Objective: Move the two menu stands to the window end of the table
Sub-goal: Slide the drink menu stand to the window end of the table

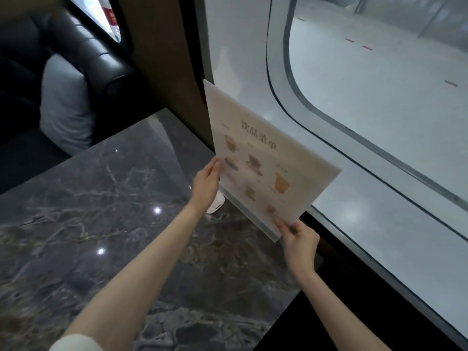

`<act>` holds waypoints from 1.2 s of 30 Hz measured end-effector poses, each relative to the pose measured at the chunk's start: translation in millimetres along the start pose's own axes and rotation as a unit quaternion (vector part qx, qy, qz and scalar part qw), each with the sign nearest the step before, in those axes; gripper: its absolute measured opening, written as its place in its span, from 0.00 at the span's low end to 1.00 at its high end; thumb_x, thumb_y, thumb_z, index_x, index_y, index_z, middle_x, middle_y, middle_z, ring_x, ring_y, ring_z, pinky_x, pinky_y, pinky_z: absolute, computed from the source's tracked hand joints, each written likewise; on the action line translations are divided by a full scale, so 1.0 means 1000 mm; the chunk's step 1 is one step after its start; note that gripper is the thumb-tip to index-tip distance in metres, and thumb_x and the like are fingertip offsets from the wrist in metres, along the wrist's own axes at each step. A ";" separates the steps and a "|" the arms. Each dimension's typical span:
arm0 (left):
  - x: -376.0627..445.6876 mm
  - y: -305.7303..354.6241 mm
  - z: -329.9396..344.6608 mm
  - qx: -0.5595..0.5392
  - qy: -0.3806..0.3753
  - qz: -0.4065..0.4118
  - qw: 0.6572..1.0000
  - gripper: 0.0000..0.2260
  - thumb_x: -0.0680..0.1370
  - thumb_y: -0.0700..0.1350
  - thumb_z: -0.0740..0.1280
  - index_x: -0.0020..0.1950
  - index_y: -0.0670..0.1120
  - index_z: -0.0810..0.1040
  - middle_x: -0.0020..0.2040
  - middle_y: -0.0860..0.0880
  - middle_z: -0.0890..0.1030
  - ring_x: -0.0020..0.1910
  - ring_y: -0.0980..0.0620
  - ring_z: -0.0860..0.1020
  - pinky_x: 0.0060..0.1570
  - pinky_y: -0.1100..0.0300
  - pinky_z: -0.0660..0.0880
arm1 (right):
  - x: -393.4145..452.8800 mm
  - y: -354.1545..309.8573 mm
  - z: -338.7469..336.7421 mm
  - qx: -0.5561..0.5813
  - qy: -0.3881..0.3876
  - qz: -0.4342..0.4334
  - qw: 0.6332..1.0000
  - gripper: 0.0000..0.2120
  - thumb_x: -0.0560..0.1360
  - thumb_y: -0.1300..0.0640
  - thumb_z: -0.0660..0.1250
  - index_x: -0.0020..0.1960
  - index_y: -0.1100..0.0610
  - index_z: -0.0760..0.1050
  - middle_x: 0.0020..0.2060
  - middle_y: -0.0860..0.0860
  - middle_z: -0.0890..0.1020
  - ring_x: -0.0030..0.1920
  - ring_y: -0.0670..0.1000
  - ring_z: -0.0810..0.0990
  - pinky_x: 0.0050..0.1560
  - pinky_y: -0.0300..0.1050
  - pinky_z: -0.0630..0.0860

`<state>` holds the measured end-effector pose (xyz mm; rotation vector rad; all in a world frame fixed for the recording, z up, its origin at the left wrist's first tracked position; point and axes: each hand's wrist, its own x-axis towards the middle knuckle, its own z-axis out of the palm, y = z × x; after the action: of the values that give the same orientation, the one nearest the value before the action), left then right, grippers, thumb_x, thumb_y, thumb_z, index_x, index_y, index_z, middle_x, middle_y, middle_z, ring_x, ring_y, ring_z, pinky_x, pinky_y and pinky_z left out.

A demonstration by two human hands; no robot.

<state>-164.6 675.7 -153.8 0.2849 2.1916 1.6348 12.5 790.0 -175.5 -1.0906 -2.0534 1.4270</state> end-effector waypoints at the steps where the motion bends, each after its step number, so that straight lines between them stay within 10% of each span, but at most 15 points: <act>1: 0.003 0.000 0.003 0.003 -0.006 -0.001 1.000 0.21 0.80 0.52 0.55 0.70 0.45 0.69 0.70 0.49 0.72 0.69 0.53 0.69 0.71 0.54 0.63 | 0.002 0.003 0.001 0.003 0.005 0.006 1.000 0.06 0.72 0.61 0.70 0.45 0.64 0.83 0.31 0.48 0.80 0.33 0.42 0.76 0.32 0.25 0.69; 7: 0.015 -0.005 0.014 0.030 0.004 -0.020 0.999 0.20 0.81 0.51 0.55 0.70 0.46 0.69 0.59 0.52 0.78 0.59 0.54 0.74 0.65 0.58 0.67 | 0.009 0.015 0.004 0.008 0.005 0.018 1.000 0.05 0.71 0.62 0.70 0.40 0.64 0.82 0.27 0.47 0.78 0.27 0.36 0.73 0.29 0.26 0.68; 19: 0.019 -0.005 0.014 0.059 -0.002 0.002 0.998 0.19 0.82 0.47 0.54 0.71 0.44 0.65 0.70 0.49 0.70 0.71 0.53 0.66 0.68 0.64 0.59 | 0.014 0.016 0.014 0.009 0.008 0.000 1.000 0.12 0.71 0.63 0.70 0.32 0.55 0.72 0.22 0.43 0.70 0.24 0.36 0.68 0.26 0.28 0.64; 30: -0.003 -0.001 0.007 0.166 -0.029 0.001 0.986 0.18 0.82 0.45 0.53 0.71 0.43 0.66 0.70 0.46 0.70 0.70 0.47 0.66 0.59 0.68 0.60 | 0.007 0.020 0.009 -0.069 -0.047 0.033 0.996 0.16 0.74 0.61 0.66 0.60 0.62 0.71 0.47 0.51 0.76 0.47 0.49 0.75 0.48 0.42 0.72; 36: -0.040 -0.035 -0.018 0.279 -0.013 -0.032 0.960 0.14 0.80 0.45 0.57 0.55 0.39 0.78 0.53 0.35 0.81 0.55 0.38 0.77 0.51 0.53 0.69 | -0.022 0.031 0.014 -0.143 -0.111 0.097 0.979 0.09 0.76 0.60 0.63 0.53 0.63 0.71 0.45 0.56 0.77 0.49 0.56 0.77 0.44 0.42 0.68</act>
<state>-133.2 634.4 -175.2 0.3774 2.5719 0.9401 27.4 770.2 -206.9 -1.3298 -2.4257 1.4307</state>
